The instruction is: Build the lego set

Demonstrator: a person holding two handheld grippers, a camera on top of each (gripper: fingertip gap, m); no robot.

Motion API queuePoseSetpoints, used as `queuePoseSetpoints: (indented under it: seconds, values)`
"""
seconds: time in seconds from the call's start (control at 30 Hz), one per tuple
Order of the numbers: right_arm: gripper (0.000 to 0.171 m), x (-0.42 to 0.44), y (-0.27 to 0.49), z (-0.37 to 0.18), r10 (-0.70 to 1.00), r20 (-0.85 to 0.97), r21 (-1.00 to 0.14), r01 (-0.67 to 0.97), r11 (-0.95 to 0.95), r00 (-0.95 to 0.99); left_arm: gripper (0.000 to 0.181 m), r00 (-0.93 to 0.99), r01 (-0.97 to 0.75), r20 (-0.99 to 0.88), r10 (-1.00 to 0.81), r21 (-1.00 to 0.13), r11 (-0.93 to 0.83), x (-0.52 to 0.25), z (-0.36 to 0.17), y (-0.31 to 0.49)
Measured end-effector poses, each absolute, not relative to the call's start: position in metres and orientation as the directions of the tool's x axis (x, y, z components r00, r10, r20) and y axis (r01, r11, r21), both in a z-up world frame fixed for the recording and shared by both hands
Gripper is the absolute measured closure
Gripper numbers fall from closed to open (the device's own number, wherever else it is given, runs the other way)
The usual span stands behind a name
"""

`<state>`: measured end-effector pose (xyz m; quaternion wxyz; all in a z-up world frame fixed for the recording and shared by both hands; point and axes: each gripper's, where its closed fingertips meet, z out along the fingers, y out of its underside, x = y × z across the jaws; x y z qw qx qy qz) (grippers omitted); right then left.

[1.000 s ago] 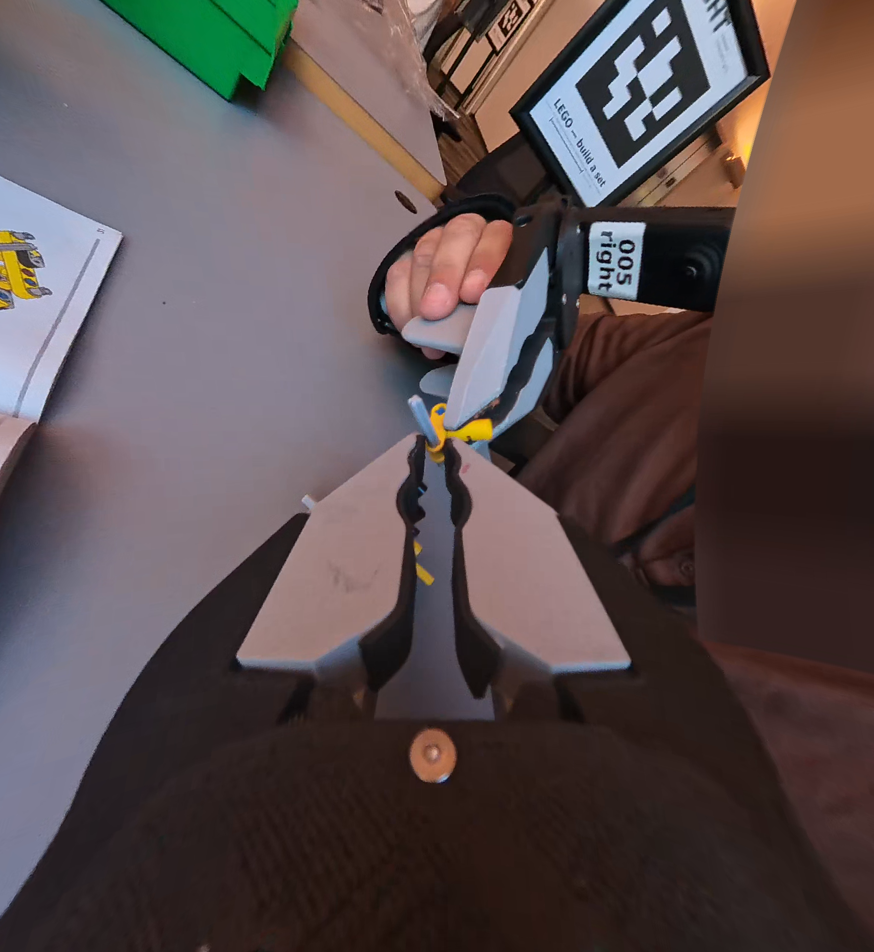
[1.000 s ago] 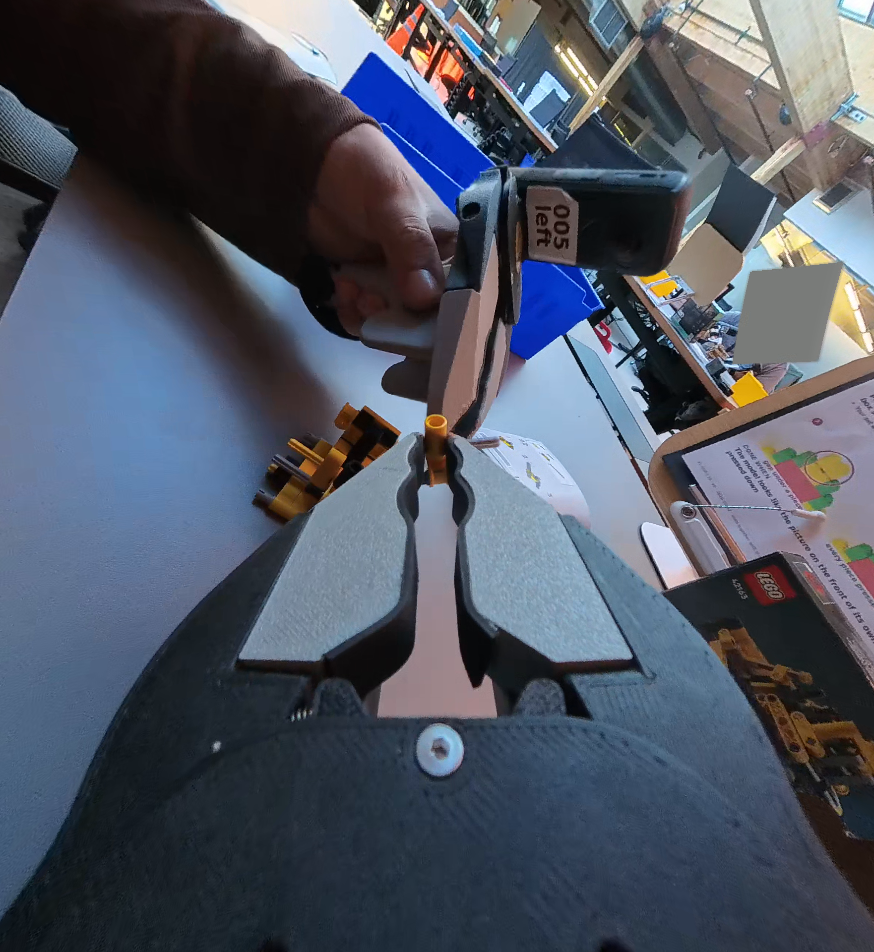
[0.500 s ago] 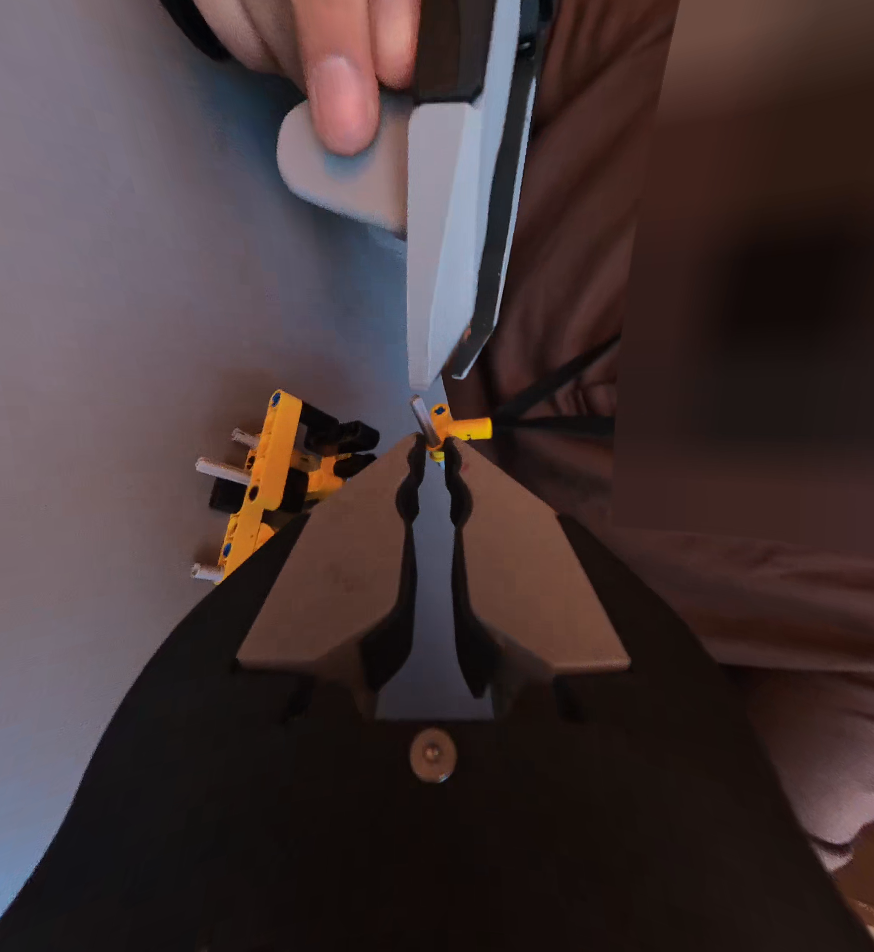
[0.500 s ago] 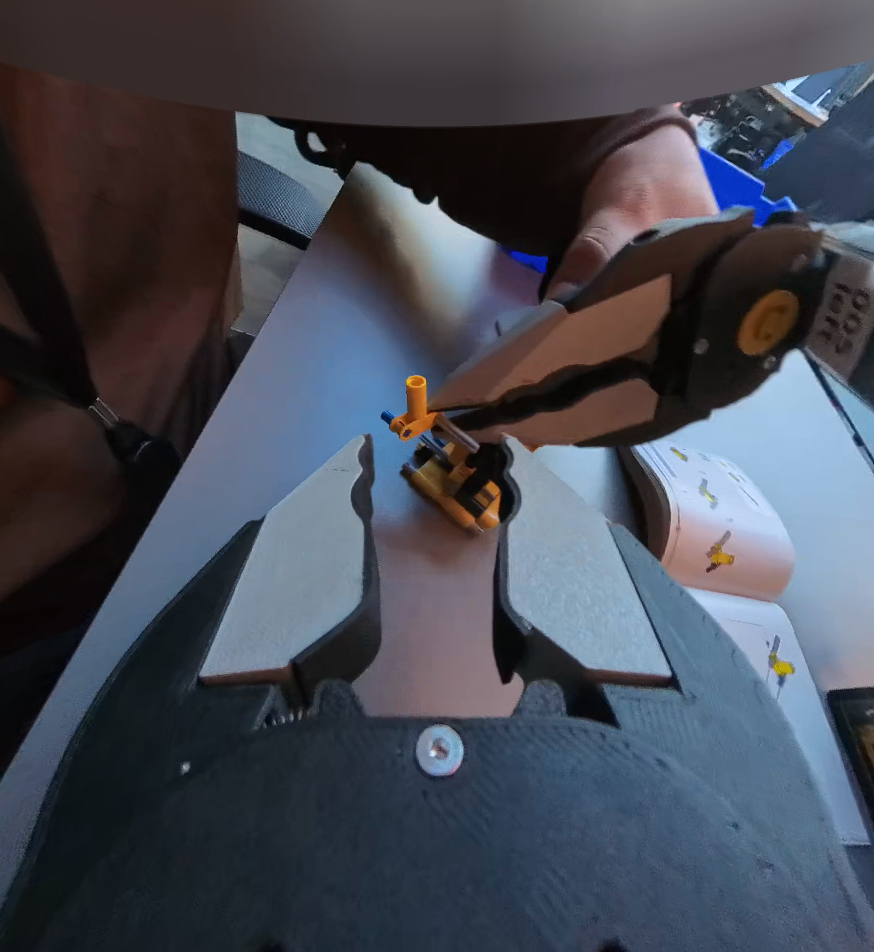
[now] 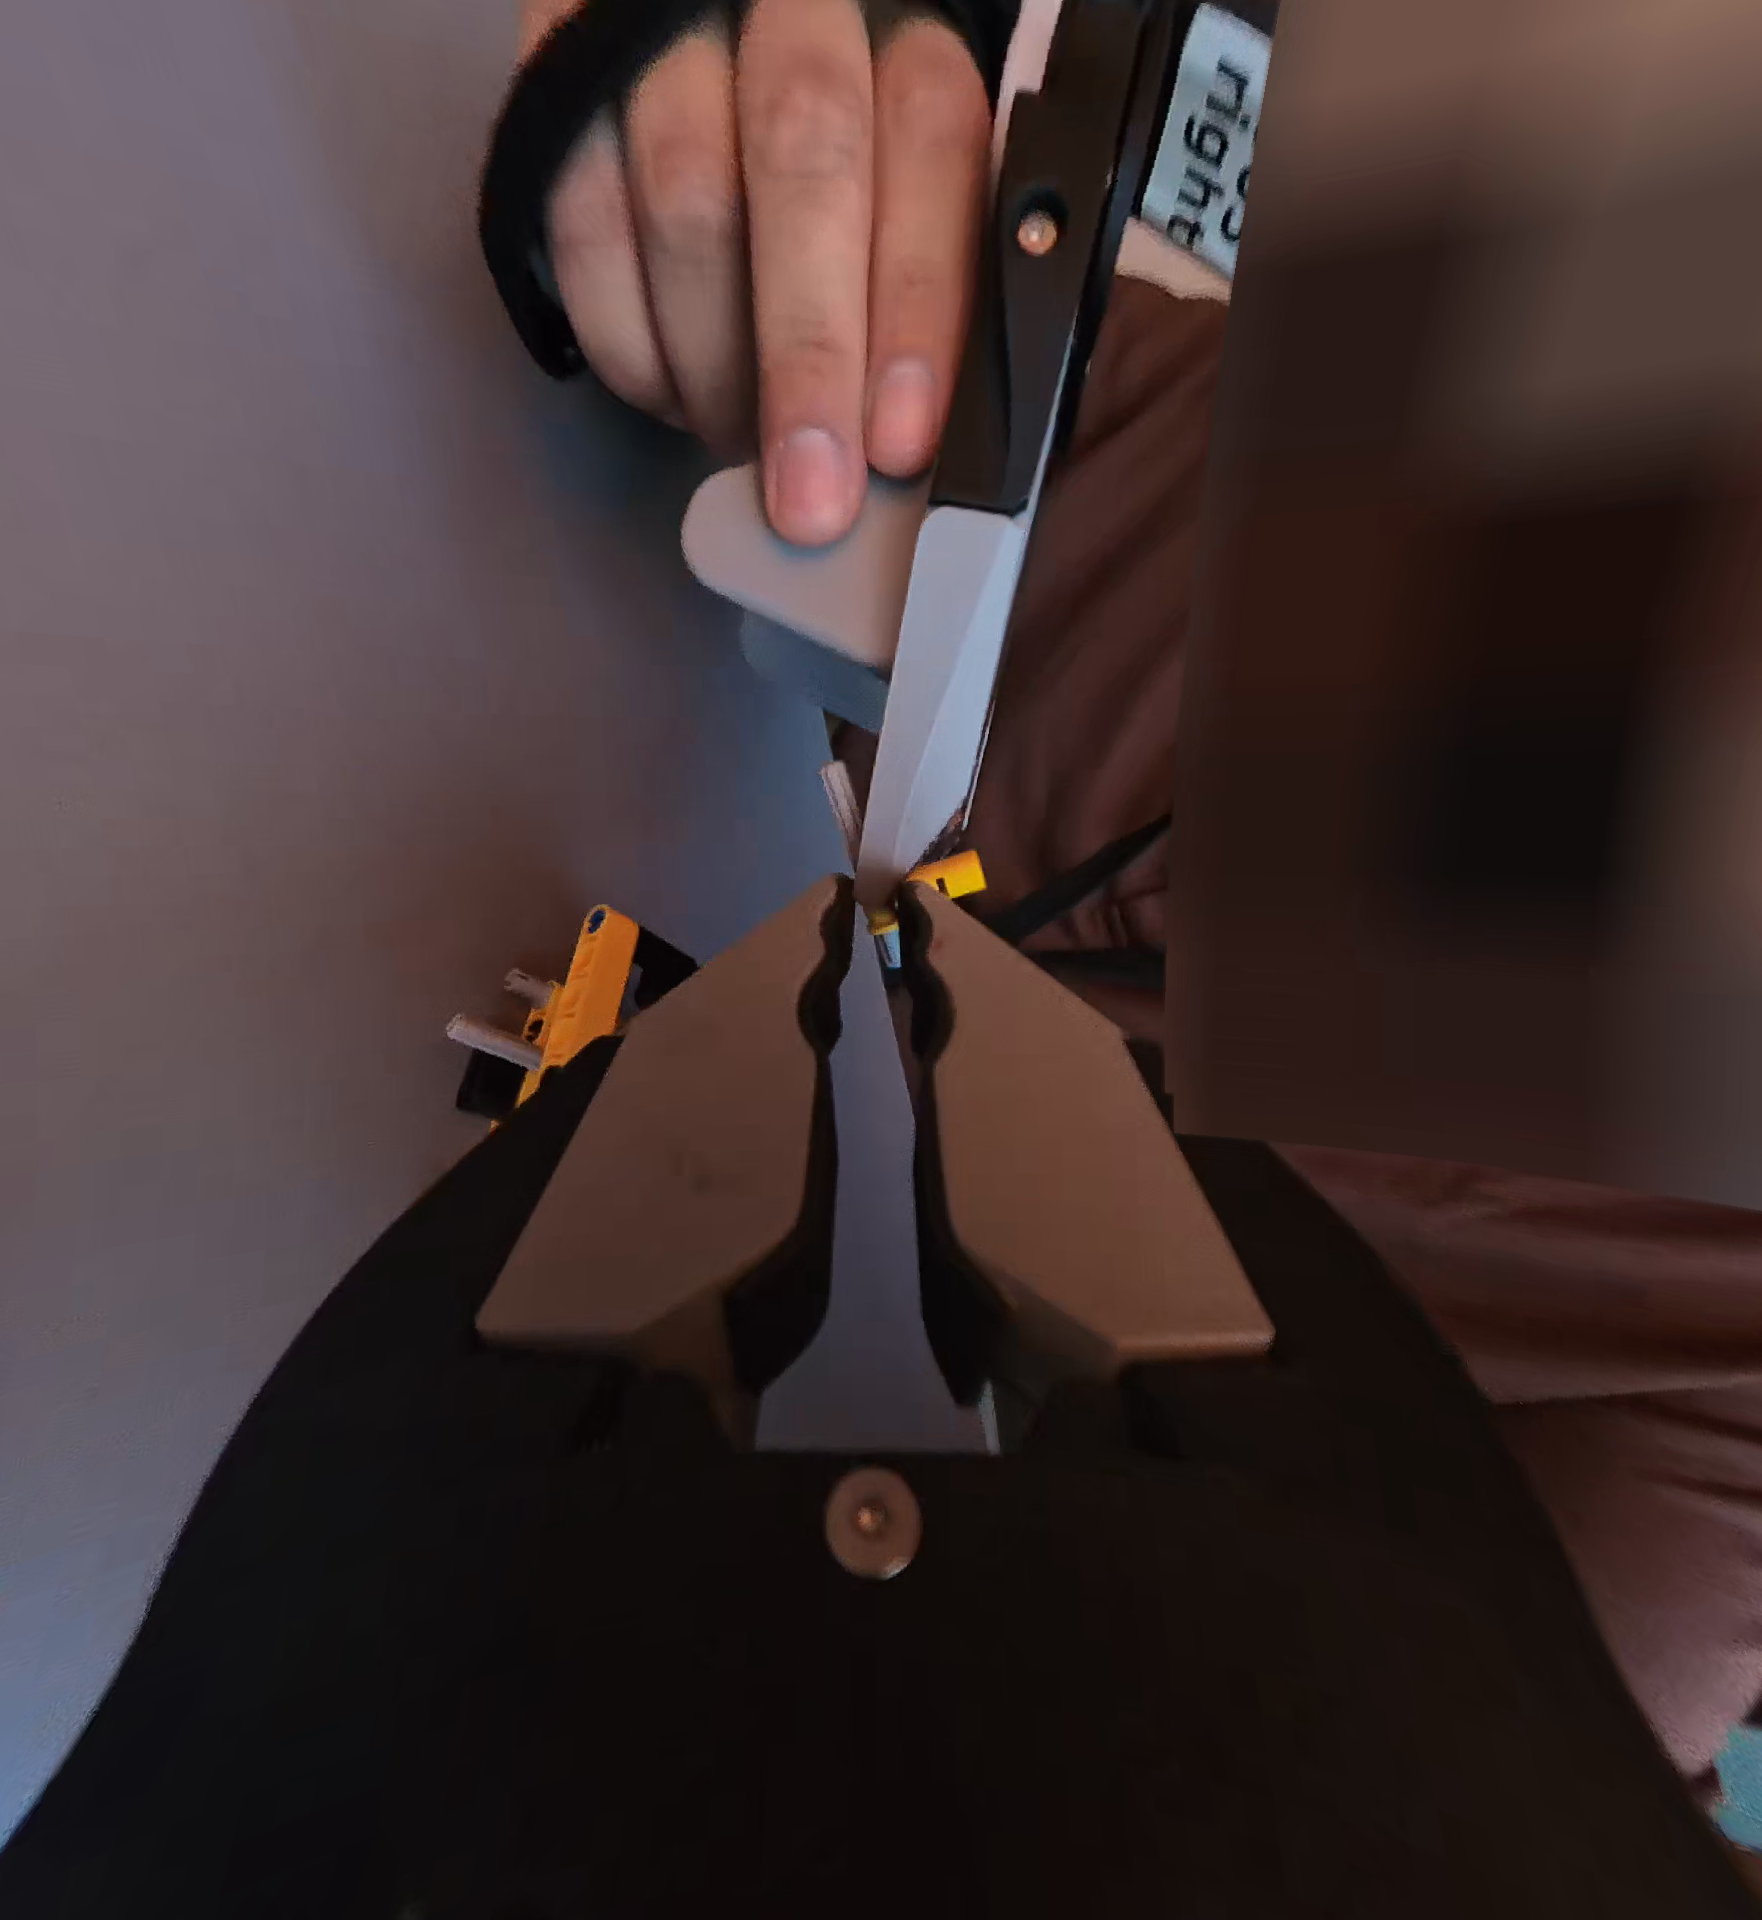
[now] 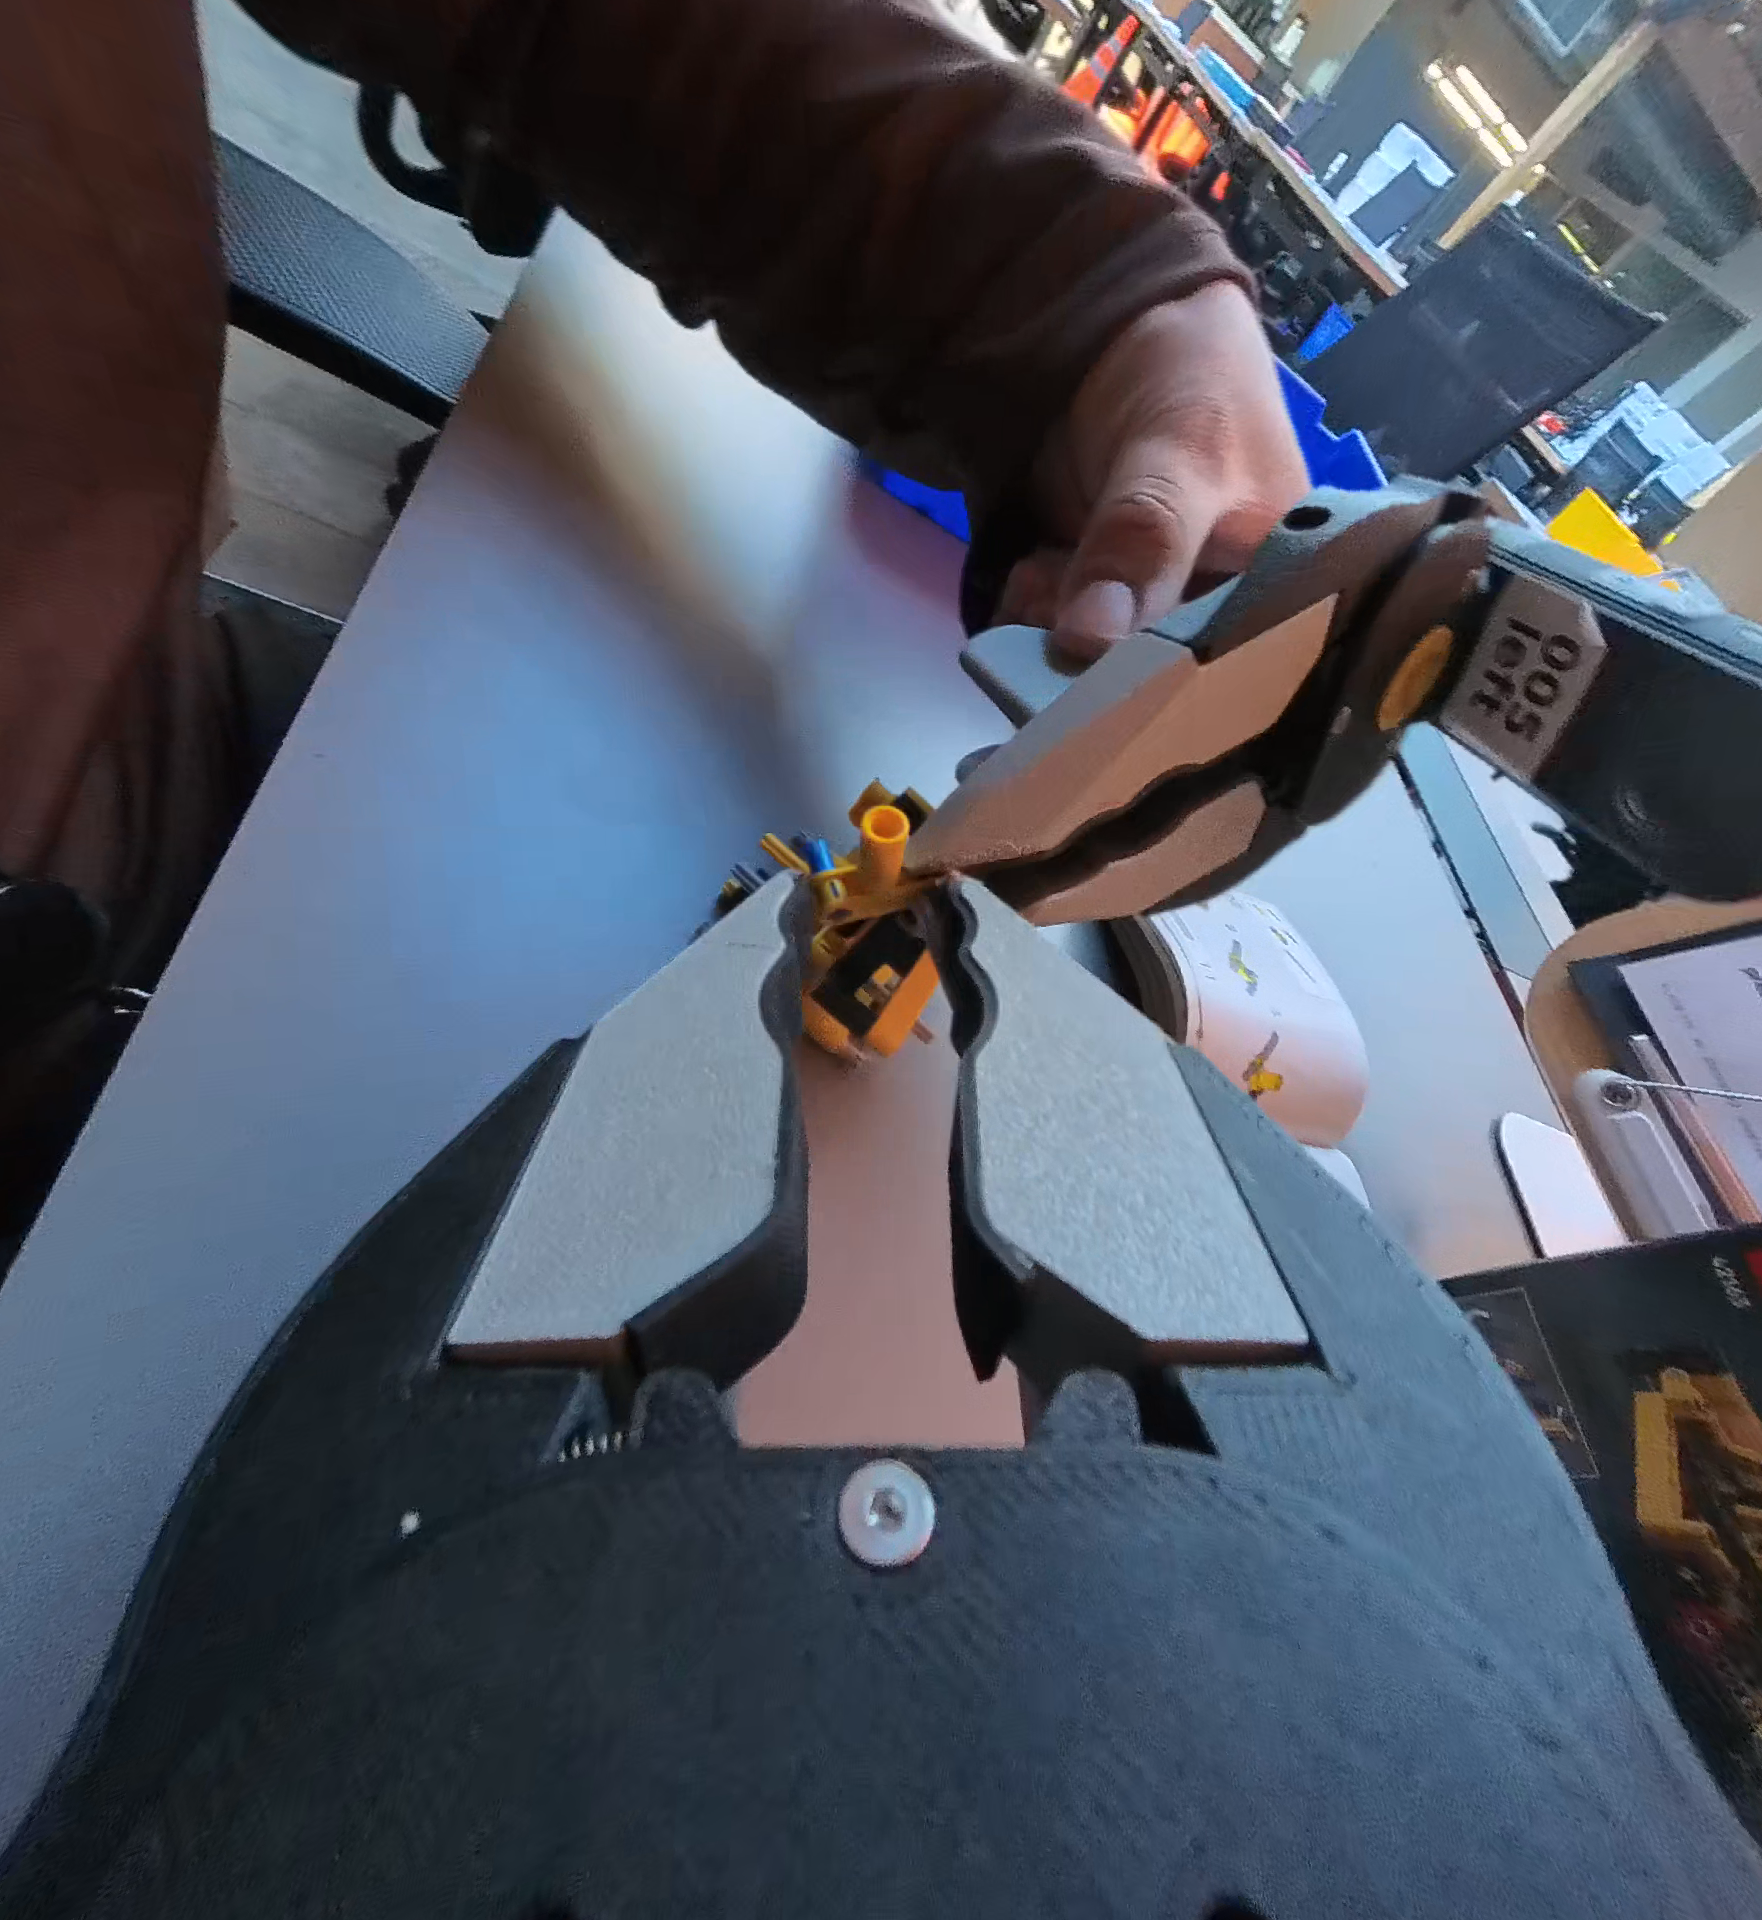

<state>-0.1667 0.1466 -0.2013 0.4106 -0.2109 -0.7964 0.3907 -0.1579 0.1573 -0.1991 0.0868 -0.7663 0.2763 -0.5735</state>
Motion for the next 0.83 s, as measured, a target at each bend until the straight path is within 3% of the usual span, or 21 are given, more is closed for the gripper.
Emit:
queuePoseSetpoints:
  seconds: [0.13,0.23,0.37,0.53,0.63,0.73,0.83]
  values:
    - [0.151,-0.17,0.15,-0.207,0.67,0.468,-0.798,0.052,0.601,-0.576,0.175,0.231,-0.247,0.816,-0.53,-0.477,-0.843,-0.162,-0.203,0.163]
    - [0.151,-0.168,0.152,-0.211,0.667,0.441,-0.803,0.068,0.592,-0.6,0.162,0.256,-0.175,0.805,-0.535,-0.506,-0.845,-0.171,-0.196,0.168]
    - [0.151,-0.164,0.171,-0.219,0.677,0.416,-0.801,0.108,0.589,-0.607,0.152,0.521,-0.125,0.68,-0.515,-0.536,-0.835,-0.199,-0.206,0.167]
    - [0.151,-0.167,0.184,-0.23,0.661,0.35,-0.801,0.154,0.578,-0.663,0.143,0.716,-0.276,0.382,-0.584,-0.614,-0.74,-0.167,-0.227,0.138]
    - [0.151,-0.178,0.185,-0.229,0.62,0.394,-0.766,0.131,0.629,-0.678,0.148,0.771,-0.293,0.29,-0.567,-0.629,-0.72,-0.161,-0.23,0.14]
    - [0.151,-0.181,0.18,-0.232,0.555,0.394,-0.736,0.11,0.668,-0.732,0.121,0.845,-0.294,0.169,-0.508,-0.648,-0.703,-0.171,-0.226,0.149]
    - [0.151,-0.174,0.172,-0.237,0.53,0.338,-0.738,0.131,0.662,-0.778,0.118,0.858,-0.353,0.085,-0.507,-0.619,-0.701,-0.169,-0.231,0.143]
